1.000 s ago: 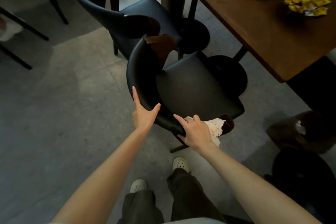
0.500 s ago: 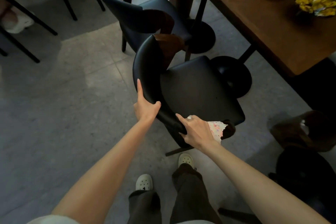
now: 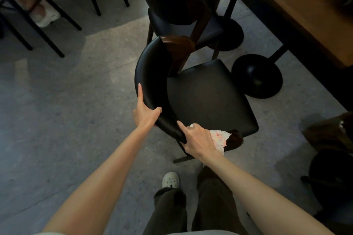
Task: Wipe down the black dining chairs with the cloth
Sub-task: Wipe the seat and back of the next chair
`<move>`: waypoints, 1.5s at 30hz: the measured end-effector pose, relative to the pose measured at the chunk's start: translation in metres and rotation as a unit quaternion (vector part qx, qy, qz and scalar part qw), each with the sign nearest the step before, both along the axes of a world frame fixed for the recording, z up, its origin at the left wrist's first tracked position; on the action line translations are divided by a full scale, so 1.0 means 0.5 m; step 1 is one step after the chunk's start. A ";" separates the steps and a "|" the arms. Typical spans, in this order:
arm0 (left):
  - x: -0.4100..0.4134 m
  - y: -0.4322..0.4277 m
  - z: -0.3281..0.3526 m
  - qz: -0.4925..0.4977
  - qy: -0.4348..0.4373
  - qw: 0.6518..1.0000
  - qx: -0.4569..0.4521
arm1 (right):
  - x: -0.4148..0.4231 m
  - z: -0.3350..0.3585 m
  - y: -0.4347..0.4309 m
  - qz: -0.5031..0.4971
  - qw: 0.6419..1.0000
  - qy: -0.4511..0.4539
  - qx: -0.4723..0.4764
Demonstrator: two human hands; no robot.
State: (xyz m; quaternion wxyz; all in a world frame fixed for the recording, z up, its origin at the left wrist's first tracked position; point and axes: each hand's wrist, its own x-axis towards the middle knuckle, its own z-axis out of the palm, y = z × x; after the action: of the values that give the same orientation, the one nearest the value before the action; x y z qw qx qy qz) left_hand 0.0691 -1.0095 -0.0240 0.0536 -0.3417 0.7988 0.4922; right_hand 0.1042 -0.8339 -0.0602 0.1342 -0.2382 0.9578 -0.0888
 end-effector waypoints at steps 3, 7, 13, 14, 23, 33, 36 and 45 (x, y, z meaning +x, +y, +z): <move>0.018 -0.017 -0.012 0.003 -0.002 1.000 -0.007 | 0.017 -0.010 -0.015 -0.007 1.000 0.004 0.002; 0.020 -0.024 -0.015 -0.028 -0.012 0.999 -0.035 | 0.007 -0.006 -0.012 0.015 1.000 -0.009 0.003; 0.039 0.016 0.003 -0.165 -0.121 0.957 -0.203 | -0.026 0.059 0.044 -0.007 0.965 -0.247 -0.088; 0.045 0.025 0.007 -0.186 -0.102 0.947 -0.241 | -0.029 0.073 0.064 -0.013 0.959 -0.262 -0.104; 0.020 0.226 0.083 -0.499 0.064 0.858 -0.104 | -0.073 0.210 0.282 -0.099 0.939 -0.231 -0.235; -0.073 0.518 0.044 -0.389 0.004 0.917 -0.086 | -0.227 0.207 0.578 -0.084 0.931 -0.240 -0.261; -0.080 0.572 0.046 -0.339 -0.019 0.936 -0.095 | -0.272 0.188 0.643 -0.064 0.938 -0.260 -0.220; -0.138 0.614 -0.001 -0.136 -0.038 0.986 -0.086 | -0.407 0.125 0.666 -0.057 0.937 -0.278 -0.203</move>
State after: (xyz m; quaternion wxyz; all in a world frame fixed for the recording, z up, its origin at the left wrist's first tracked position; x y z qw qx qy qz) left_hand 0.0000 -0.7026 -0.0243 0.1212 -0.2515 0.8747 0.3962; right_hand -0.0994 -0.5008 0.0022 0.3383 -0.1709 0.8558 -0.3520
